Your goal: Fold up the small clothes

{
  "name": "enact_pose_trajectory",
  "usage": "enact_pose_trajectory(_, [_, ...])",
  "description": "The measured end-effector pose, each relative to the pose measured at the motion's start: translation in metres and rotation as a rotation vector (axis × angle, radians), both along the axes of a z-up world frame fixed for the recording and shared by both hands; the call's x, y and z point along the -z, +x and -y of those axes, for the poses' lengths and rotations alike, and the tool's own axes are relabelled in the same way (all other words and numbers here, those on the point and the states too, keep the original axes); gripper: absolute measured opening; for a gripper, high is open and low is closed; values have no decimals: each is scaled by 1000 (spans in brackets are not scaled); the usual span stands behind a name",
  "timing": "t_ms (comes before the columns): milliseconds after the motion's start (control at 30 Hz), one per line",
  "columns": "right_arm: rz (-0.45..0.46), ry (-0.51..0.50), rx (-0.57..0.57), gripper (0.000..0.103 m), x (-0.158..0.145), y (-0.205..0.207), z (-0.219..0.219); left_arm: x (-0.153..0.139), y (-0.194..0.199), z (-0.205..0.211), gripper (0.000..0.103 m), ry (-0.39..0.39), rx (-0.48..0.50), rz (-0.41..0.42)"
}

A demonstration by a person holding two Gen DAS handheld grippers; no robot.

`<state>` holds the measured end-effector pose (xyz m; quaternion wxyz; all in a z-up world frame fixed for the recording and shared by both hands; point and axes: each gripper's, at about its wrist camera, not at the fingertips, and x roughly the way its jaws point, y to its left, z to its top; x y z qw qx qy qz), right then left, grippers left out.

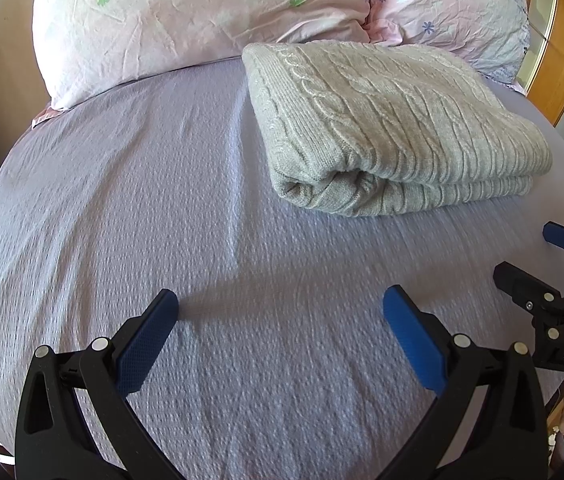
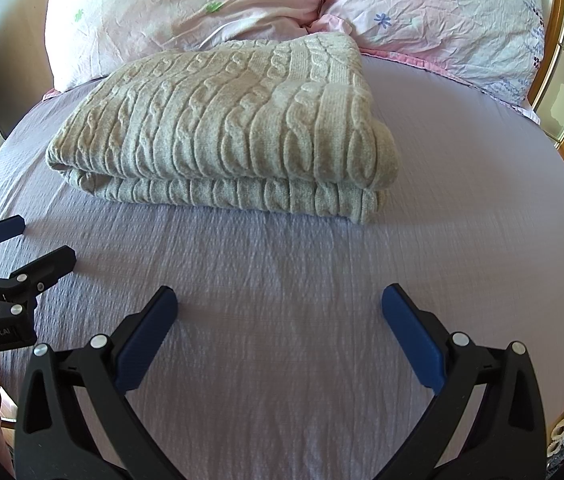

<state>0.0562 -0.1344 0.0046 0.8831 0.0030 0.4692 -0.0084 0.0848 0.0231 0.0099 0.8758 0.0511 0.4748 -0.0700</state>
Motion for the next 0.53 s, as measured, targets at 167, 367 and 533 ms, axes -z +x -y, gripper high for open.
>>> enact_pose_trajectory(167, [0,0,-1,101,0,0,0,0,2,0,102,3,6,-8])
enact_pose_trajectory(367, [0,0,-2,101,0,0,0,1,1,-1,102,3,12,-6])
enact_pose_trajectory(533, [0,0,-3,101,0,0,1,1,0,-1,102,3,14,0])
